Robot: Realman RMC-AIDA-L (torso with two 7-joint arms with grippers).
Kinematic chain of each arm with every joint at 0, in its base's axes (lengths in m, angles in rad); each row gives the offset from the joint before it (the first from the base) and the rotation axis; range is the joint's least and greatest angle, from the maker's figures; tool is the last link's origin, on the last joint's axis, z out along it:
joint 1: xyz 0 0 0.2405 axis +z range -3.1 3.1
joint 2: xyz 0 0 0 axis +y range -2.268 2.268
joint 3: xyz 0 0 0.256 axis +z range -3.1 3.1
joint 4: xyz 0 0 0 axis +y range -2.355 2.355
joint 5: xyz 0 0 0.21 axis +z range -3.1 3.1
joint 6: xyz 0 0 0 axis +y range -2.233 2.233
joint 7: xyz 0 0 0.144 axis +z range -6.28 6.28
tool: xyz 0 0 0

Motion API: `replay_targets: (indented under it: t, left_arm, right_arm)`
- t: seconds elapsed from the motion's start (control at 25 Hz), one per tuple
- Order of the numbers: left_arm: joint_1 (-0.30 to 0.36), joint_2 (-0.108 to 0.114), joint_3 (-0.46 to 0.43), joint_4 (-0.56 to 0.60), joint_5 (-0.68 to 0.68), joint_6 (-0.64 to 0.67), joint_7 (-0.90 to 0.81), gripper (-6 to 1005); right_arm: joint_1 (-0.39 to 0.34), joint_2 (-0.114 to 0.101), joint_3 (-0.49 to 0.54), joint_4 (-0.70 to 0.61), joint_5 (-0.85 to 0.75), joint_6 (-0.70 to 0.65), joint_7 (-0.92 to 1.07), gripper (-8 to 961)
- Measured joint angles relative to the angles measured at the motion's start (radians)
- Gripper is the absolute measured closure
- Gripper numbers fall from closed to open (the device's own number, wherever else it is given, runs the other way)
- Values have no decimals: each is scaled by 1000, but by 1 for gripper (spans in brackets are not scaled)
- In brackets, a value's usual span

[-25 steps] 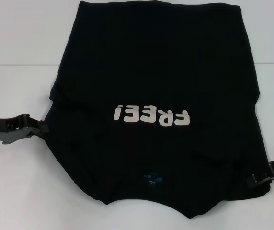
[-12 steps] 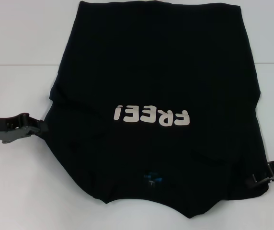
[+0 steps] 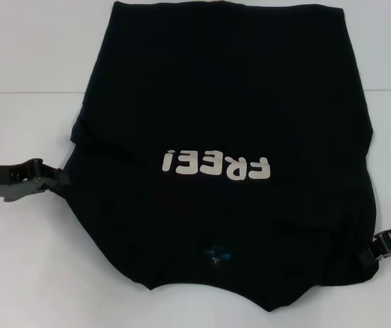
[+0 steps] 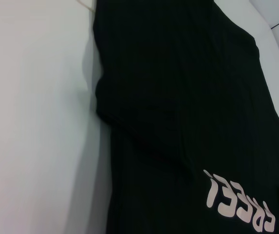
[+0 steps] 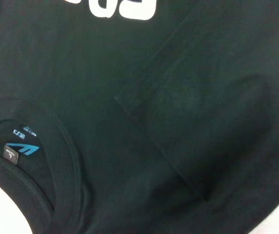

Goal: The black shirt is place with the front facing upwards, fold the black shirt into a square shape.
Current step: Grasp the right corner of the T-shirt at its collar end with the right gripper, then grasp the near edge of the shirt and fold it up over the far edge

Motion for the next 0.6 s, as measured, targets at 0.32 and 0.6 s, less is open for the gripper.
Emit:
replay_targets:
  t: [0.32, 0.6]
  left_arm:
    - [2, 0, -1, 0, -14, 1, 0, 987]
    - [15, 4, -1, -3, -24, 53, -3, 988]
  right_arm:
    - [0, -1, 0, 0, 0, -2, -1, 910]
    - [4, -17, 10, -8, 15, -71, -33, 934]
